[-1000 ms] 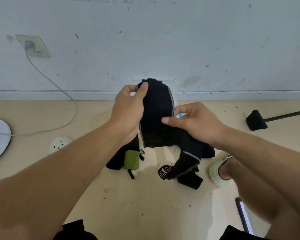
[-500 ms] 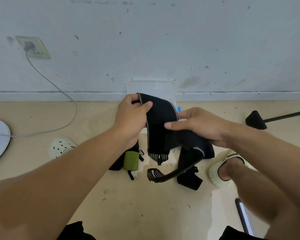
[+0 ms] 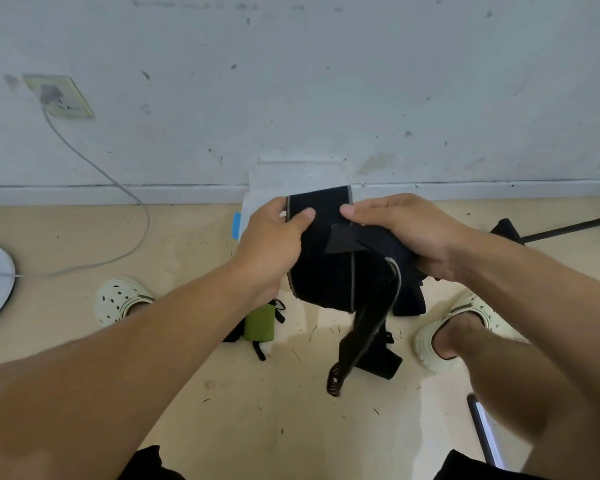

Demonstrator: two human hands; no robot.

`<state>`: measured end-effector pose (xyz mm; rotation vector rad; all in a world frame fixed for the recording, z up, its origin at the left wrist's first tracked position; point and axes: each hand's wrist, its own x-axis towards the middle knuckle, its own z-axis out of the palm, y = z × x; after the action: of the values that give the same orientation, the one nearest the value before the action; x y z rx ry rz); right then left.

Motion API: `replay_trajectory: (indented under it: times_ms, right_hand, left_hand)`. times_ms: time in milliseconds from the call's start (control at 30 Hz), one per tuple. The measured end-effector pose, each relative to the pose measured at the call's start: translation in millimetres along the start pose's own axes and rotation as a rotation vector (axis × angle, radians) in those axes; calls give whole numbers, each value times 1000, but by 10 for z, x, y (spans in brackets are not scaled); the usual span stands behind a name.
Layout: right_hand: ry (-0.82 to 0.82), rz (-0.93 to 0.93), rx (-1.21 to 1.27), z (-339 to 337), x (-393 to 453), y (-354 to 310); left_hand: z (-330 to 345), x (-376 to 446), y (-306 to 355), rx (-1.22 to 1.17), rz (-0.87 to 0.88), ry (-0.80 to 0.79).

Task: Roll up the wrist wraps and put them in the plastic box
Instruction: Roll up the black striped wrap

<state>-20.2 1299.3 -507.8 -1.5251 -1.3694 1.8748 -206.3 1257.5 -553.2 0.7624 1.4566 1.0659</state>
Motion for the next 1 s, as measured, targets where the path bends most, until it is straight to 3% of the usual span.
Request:
replay_trajectory:
  times_ms: [100,167,400,800,1000]
  right_hand:
    - [-73,28,-230,28,-37,40]
    - [-38,-3,-293,60,-29,82]
    - [87,-49,-94,21,11,27]
    - [-38,-3,-219,-6,-54,35]
    - [186,-159,-423,-37,-46,67]
  left_hand:
    - [-36,27,44,-93,-33,46]
    - [-42,21,61,-99,-58,32]
    - [22,-78,44,8,-107,-120]
    - [-13,83,-53,-96,-104,90]
    - [-27,141,-82,-13,-87,185]
